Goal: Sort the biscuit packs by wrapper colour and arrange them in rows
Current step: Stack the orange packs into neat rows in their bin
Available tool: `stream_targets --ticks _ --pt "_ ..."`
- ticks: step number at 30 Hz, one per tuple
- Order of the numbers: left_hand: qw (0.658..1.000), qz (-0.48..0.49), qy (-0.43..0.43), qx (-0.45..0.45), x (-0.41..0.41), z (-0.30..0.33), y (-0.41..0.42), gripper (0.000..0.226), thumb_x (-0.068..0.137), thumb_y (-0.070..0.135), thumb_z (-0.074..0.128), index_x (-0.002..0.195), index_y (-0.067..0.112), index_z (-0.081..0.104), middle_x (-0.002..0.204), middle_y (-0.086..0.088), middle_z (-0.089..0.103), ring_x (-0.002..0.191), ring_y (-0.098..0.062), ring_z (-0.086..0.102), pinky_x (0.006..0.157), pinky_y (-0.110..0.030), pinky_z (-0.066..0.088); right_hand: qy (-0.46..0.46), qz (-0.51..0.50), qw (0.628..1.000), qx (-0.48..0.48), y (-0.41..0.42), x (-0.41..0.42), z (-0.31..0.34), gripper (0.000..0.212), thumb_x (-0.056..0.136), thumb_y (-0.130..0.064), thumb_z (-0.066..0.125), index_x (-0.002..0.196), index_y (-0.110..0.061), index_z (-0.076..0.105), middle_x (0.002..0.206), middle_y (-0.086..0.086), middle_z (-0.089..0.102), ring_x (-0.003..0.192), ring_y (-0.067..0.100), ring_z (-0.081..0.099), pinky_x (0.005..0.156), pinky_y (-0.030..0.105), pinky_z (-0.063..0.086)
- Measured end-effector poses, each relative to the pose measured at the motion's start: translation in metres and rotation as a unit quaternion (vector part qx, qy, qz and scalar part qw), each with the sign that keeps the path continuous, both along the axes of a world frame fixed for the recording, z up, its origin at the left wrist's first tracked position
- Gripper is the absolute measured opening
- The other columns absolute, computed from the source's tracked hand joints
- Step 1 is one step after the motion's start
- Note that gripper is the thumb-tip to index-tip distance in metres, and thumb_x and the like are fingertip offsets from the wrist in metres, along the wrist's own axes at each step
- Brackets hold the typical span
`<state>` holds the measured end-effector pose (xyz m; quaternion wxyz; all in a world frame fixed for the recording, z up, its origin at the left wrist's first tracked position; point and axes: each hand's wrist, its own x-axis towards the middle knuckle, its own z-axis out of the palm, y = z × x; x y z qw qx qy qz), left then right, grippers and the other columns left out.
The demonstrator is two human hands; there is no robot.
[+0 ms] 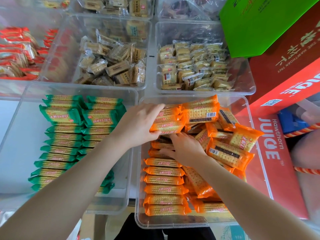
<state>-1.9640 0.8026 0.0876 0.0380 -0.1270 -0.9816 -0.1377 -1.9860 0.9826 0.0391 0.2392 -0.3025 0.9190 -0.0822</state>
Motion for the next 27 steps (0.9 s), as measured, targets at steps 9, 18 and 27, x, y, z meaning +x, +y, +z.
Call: stream_targets --ticks 9,18,27 --pt "0.996 -0.025 -0.083 0.008 0.000 -0.002 0.010 0.064 0.083 0.033 0.064 0.138 0.018 0.037 0.121 0.001 0.058 0.077 -0.009 0.046 0.064 -0.019 0.035 -0.003 -0.201 0.961 -0.190 0.050 0.007 0.028 0.032 0.081 -0.037 0.069 0.100 -0.021 0.049 0.097 -0.006 0.060 0.083 0.011 0.060 0.070 0.034 0.054" --pt "0.994 0.025 -0.044 0.101 0.039 0.029 -0.001 0.057 0.077 0.027 0.072 0.127 0.016 0.049 0.101 0.002 0.061 0.073 -0.006 0.051 0.056 -0.007 0.036 -0.233 -0.223 0.868 -0.379 0.043 -0.010 0.044 0.038 0.097 -0.002 0.037 0.125 -0.023 0.053 0.126 -0.009 0.058 0.116 0.002 0.053 0.097 0.018 0.041" --pt "0.972 -0.085 -0.190 0.108 0.095 0.032 0.039 0.069 0.082 0.047 0.063 0.140 0.038 0.026 0.109 0.025 0.052 0.082 0.004 0.053 0.067 -0.005 0.040 -0.166 -0.064 0.961 -0.213 0.039 -0.006 0.056 0.023 0.098 -0.019 0.044 0.113 -0.021 0.061 0.110 -0.011 0.062 0.102 0.006 0.056 0.085 0.018 0.044"
